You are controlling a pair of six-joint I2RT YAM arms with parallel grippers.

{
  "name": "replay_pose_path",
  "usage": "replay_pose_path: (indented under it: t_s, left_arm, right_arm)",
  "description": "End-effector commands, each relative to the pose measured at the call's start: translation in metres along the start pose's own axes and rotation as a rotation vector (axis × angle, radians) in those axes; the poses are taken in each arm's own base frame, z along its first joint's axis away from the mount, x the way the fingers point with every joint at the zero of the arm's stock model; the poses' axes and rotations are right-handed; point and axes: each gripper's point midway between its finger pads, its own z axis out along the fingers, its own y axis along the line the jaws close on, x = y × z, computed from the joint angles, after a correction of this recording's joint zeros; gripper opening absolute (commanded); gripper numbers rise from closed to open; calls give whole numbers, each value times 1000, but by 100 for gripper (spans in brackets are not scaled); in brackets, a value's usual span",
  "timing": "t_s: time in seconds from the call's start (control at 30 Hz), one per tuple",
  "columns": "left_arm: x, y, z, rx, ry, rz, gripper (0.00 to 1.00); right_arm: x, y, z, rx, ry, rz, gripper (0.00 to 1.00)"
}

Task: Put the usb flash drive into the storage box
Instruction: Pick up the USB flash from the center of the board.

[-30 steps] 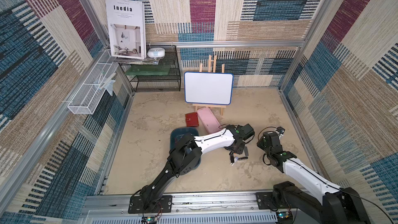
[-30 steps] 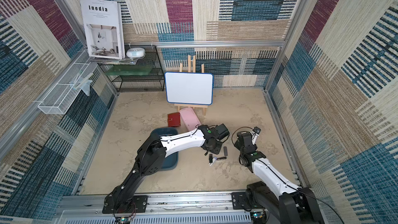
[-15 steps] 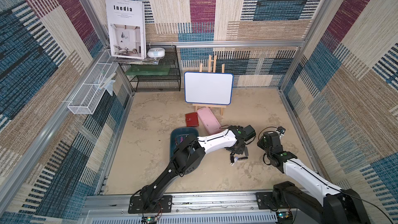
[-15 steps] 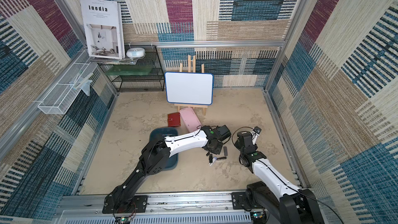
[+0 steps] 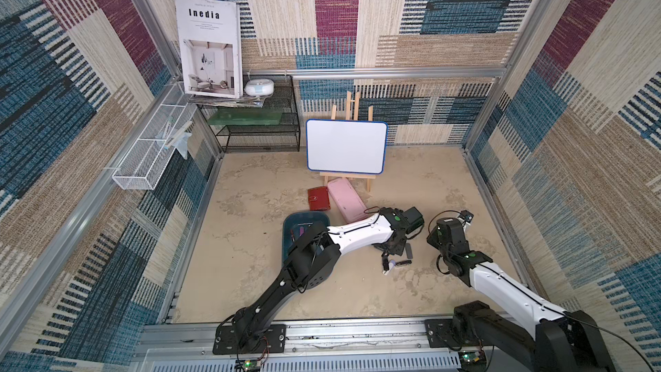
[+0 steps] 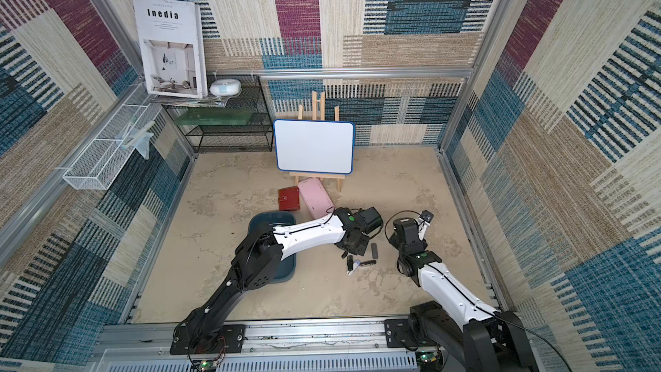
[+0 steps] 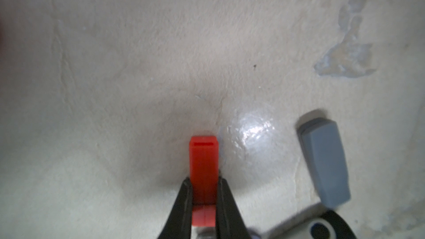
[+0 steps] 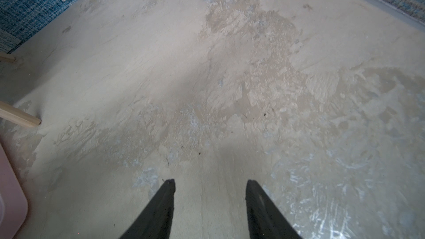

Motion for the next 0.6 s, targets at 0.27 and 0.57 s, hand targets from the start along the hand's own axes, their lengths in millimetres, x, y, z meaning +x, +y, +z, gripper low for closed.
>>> replay_pose_path:
  t_s: [0.27,0.57]
  left_arm:
    - [-16,14,-89,27,-132,29,6]
    - [12,114,-152,-36,-247,-156,6]
  right_arm:
    - [-4,2,0,-2,-14,3,55]
    - [-4,3,1,-5,-10,1,55]
